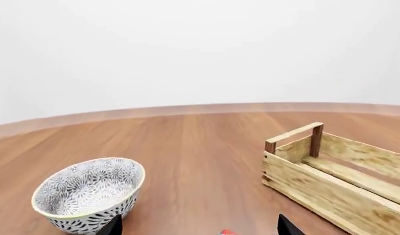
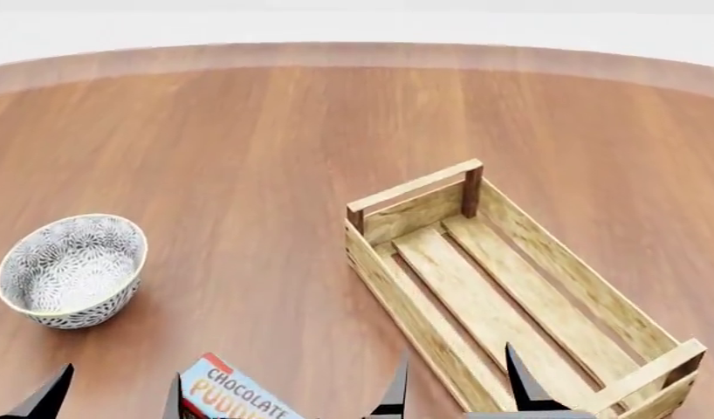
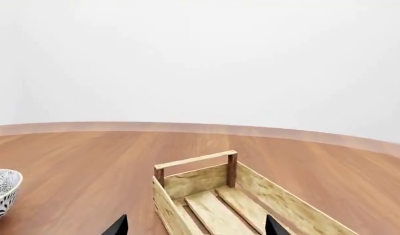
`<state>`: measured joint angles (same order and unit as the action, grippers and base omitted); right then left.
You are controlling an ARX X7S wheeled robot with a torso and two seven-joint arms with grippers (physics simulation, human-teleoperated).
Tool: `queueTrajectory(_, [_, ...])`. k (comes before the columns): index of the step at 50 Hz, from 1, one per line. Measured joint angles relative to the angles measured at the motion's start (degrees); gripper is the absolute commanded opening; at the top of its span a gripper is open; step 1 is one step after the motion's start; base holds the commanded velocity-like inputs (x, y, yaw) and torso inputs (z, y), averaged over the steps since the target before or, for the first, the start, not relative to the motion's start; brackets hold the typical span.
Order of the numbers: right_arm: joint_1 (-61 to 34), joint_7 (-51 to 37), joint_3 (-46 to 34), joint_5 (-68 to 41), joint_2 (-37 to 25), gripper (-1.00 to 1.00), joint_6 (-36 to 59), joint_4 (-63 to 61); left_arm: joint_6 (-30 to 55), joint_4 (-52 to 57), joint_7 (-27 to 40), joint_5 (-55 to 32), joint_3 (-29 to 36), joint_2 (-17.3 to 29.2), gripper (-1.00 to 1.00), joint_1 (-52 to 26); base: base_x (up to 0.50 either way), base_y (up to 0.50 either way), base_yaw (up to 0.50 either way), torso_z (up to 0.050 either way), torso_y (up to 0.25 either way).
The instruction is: Pick up the chocolate pudding and put it in the tray.
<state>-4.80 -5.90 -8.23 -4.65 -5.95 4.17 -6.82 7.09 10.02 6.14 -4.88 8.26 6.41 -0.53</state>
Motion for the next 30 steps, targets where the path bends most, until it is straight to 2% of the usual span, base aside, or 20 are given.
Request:
queueTrajectory(7, [-0.09,-0.57,-0.41,-0.37,-0.4,1.0,0.12,-0.32,0.44,0.55,0.43,-0.17,0.61,0.46,1.0,-0.08,0.44,0.0,0.0,0.0,0.0])
queueTrajectory(15, [0.44,0.03,-1.4,-1.47,-1.25,1.0,0.89,-2.34,0.71,1.1,0.76,-0.53,1.17,0.98,1.0,-0.12,0.0,0.0,0.0,0.0,0.002])
queueTrajectory(30, [5.34,7.26,-4.19,-5.98,-5.34,1.0,-5.65,-3.01,0.22,1.6,1.08,-1.61,1.83,1.76,1.0,0.26,0.0,0.0,0.0,0.0,0.0])
